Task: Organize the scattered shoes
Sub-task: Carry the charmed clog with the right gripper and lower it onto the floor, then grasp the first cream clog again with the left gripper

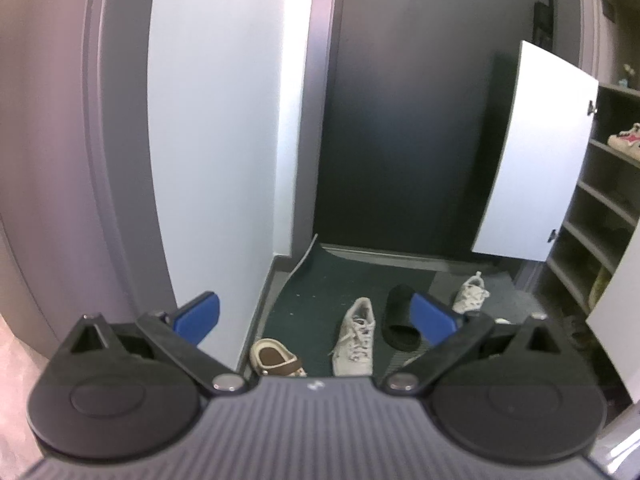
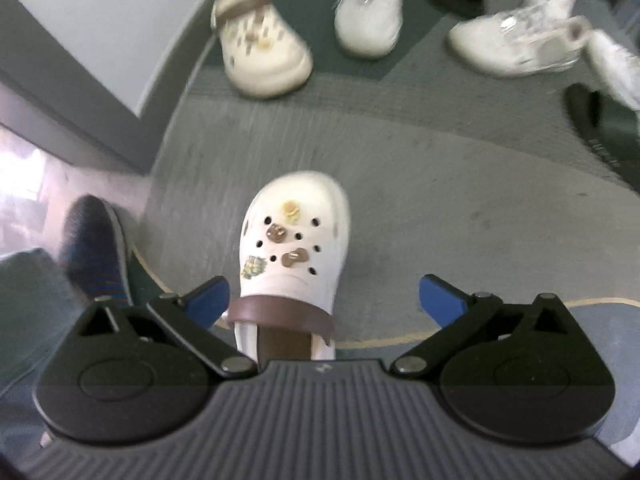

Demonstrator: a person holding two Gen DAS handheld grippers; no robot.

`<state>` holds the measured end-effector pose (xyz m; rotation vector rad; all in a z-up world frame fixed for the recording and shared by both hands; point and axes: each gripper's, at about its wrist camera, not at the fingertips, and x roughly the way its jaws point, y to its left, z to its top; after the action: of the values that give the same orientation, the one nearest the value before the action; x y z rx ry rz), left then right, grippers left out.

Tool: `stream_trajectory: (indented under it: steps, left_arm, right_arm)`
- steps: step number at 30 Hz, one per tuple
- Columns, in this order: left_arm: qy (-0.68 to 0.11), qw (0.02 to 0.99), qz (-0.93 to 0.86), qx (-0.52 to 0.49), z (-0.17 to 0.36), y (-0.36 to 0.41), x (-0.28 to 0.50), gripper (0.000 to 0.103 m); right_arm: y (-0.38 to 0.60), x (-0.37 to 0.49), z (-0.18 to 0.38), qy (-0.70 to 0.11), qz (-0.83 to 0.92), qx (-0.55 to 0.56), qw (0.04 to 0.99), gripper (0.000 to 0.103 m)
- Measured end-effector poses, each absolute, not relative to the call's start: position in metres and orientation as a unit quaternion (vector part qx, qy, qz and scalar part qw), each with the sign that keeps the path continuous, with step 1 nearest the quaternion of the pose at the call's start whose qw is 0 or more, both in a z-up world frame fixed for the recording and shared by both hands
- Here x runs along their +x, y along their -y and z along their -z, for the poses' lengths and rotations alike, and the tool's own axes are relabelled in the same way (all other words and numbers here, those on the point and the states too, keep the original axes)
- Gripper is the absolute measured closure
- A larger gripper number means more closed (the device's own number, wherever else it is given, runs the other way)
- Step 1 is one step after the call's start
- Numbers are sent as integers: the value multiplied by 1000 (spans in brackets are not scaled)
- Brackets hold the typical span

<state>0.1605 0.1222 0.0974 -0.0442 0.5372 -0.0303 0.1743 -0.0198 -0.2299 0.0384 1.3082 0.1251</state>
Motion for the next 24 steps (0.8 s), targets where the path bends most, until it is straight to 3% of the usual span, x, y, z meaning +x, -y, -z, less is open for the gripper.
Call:
stream_trajectory:
  steps: [11, 17, 24]
  left_arm:
    - [-355, 934, 36, -18, -55, -130, 167, 0]
    - [-386, 920, 30, 66, -34, -142, 147, 0]
    - [-478, 877, 3, 39, -35, -156, 175, 0]
  right_arm:
    - [87, 63, 31, -487, -69, 65, 868, 0]
    - [109, 43, -8, -392, -95, 117, 908, 0]
    - [127, 44, -10, -332, -94, 167, 924, 0]
